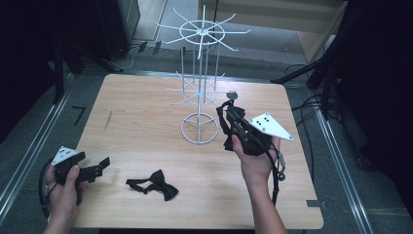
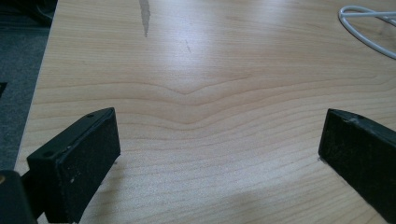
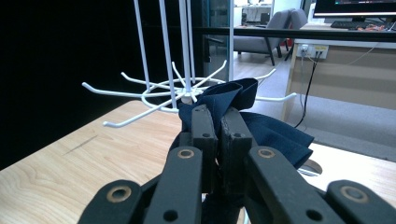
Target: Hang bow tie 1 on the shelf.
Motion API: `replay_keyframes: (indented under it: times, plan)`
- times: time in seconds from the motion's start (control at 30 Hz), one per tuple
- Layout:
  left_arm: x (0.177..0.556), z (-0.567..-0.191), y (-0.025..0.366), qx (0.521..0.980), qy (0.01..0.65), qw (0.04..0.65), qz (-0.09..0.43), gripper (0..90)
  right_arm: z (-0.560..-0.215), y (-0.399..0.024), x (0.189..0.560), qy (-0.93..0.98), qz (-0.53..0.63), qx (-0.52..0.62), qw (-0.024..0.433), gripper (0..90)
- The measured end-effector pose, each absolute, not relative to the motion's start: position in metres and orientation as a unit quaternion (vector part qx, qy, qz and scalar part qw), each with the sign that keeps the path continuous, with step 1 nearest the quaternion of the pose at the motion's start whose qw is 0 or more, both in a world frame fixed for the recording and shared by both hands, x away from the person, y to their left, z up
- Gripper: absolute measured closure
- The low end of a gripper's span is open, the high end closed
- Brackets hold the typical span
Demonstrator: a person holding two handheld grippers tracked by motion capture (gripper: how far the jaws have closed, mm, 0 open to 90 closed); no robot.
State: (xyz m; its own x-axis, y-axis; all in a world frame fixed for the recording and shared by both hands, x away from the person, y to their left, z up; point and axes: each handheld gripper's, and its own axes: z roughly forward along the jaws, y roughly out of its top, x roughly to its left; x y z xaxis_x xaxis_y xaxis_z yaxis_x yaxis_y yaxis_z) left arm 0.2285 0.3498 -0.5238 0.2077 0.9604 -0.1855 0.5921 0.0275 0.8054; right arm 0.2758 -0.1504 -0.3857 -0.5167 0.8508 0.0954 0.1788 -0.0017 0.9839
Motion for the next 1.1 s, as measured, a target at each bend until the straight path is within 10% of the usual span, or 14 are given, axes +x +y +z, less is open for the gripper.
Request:
replay_keyframes:
  times: [1.1]
  plan:
    - [0.229,-0.524,0.35,0.66,0.588,0.41,0.224,0.0,-0.412,-0.15,0.305,0.648,0.564,0.438,0.265,87.5]
